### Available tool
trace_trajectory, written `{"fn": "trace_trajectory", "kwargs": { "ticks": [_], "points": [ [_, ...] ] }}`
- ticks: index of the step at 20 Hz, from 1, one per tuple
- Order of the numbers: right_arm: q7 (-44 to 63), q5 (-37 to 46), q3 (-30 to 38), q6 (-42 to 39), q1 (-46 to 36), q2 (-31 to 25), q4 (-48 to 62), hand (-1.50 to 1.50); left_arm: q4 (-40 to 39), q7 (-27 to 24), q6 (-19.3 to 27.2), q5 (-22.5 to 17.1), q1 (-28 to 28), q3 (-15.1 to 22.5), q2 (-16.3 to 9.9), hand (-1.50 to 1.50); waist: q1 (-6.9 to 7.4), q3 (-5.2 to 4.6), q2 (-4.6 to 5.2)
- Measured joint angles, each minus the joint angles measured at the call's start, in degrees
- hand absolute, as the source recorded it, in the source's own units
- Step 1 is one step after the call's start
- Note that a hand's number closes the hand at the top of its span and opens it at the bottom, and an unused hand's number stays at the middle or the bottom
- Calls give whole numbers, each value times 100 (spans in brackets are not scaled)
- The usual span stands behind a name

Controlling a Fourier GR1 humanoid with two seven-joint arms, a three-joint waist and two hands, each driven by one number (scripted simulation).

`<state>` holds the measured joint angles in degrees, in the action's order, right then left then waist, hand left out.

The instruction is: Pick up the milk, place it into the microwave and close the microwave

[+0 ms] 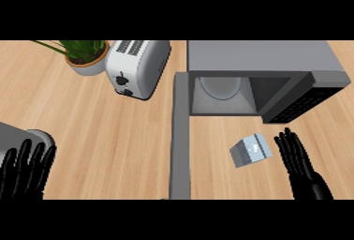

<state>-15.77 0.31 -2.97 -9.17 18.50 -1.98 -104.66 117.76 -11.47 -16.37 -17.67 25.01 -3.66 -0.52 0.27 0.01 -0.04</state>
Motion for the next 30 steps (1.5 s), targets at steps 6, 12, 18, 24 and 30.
{"fn": "trace_trajectory", "kwargs": {
  "ticks": [6, 12, 18, 24, 30],
  "points": [
    [-671, 219, 339, 397, -541, 106, 1298, -150, 104, -68, -97, -48, 217, -40, -15, -150, 7, 1, 3],
    [-1523, 400, 604, 548, -968, 57, 2657, -150, 186, -315, -281, -81, 645, 31, -43, -150, 16, 1, 3],
    [-2224, 371, 897, 455, -1489, -154, 3838, -150, 54, -490, -296, 11, 638, 50, 16, -150, 12, 1, 3],
    [-2931, 407, 1029, 473, -1742, -222, 4703, -150, 109, -615, -233, 108, 831, 261, 21, -150, 10, 1, 3],
    [-3381, 536, 1053, 545, -2135, -300, 5477, -150, -59, -609, -436, -118, 704, -86, -92, -150, 11, 0, 4]
  ]
}}
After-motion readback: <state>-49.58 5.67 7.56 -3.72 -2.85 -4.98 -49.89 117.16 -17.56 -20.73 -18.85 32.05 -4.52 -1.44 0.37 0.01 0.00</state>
